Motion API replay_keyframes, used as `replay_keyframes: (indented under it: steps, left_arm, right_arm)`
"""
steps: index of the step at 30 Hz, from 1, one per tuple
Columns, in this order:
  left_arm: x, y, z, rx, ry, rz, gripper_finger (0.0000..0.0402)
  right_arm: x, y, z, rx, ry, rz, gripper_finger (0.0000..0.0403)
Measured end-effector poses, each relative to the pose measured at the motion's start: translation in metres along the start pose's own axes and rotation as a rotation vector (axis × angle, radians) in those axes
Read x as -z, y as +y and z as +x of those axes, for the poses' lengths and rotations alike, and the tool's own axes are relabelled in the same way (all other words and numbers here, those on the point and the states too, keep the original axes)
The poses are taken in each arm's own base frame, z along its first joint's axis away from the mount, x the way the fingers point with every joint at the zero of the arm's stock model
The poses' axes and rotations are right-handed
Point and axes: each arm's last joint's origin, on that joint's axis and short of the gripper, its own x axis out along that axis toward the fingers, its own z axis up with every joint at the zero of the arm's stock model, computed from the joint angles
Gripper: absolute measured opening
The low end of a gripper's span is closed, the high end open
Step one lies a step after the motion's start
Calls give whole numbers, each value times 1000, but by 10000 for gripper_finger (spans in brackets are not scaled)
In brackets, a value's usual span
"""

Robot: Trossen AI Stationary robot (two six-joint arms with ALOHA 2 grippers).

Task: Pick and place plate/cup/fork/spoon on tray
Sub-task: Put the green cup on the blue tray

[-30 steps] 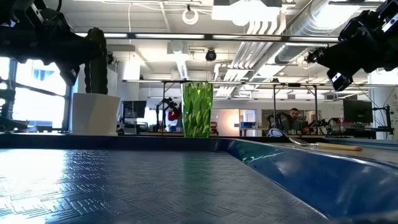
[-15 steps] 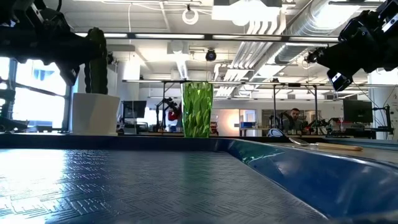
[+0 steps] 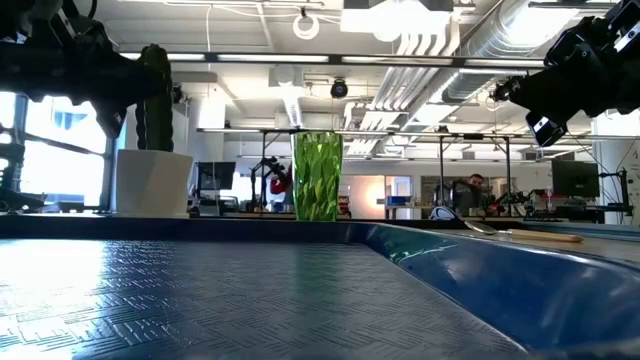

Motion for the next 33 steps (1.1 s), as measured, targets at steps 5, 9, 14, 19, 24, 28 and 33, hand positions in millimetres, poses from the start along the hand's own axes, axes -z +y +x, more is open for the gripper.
replay_keyframes:
  steps: [5,9,14,19,24,28,33]
  left_arm:
    - [0,0,0,0,0,0,74]
    - [0,0,0,0,0,-19,74]
    - [0,0,0,0,0,-60,74]
    - [0,0,0,1,0,-95,74]
    - [0,0,0,0,-1,-123,74]
    - [0,0,0,0,-1,-123,74]
    - [0,0,0,-4,-3,-88,74]
  right_arm:
    - [0,0,0,0,0,0,80]
    - [0,0,0,0,0,0,80]
    - [0,0,0,0,1,0,80]
    - [0,0,0,0,0,0,80]
    - [0,0,0,0,1,0,80]
    - [0,0,0,-1,0,0,80]
    - [0,0,0,0,0,0,80]
